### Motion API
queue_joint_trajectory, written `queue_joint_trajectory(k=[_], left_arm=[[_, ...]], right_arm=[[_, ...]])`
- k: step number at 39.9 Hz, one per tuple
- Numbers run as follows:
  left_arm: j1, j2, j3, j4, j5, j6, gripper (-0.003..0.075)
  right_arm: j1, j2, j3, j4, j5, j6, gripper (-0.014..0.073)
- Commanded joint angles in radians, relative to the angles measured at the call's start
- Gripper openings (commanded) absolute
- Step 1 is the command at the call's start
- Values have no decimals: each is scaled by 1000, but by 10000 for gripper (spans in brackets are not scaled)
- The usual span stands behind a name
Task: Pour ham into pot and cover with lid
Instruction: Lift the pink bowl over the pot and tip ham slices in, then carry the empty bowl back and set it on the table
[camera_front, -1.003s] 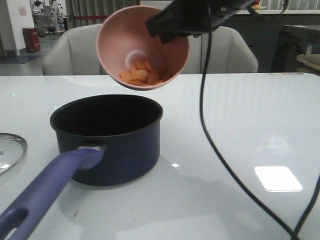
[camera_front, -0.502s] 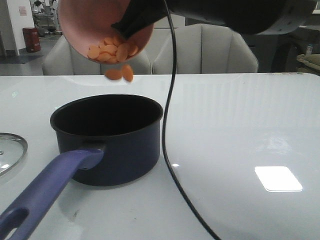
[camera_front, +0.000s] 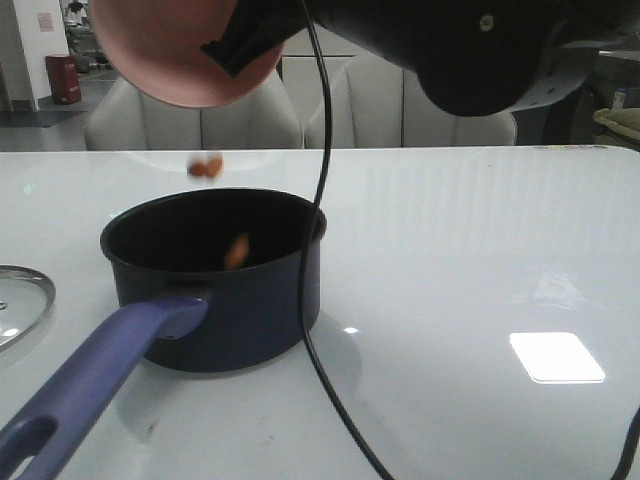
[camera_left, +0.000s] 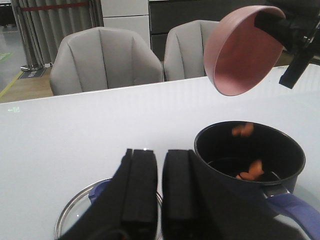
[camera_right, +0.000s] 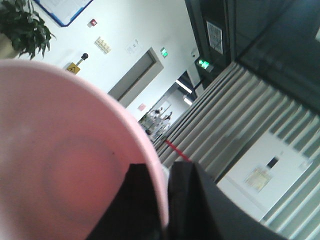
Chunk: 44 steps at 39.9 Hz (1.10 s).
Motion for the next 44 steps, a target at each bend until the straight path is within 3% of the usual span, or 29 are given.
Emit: queue_joint_trajectory(k=[1, 8, 16, 21, 30, 44], left_arm=[[-8, -16, -22, 0, -76, -1, 124], [-8, -16, -22, 0, -76, -1, 124], [-8, -16, -22, 0, -76, -1, 124], [-8, -16, -22, 0, -76, -1, 124], [-8, -16, -22, 0, -76, -1, 124], [-8, -16, -22, 0, -76, -1, 124]], right_arm=[[-3, -46, -27, 81, 2, 152, 135], [-3, -72, -27, 255, 208, 355, 135], [-10, -162, -29, 409, 530, 366, 135], [-46, -223, -29, 426, 779, 365, 135], [-212, -303, -29, 419, 1168, 319, 135], [-511, -289, -29, 409, 1499, 351, 136]])
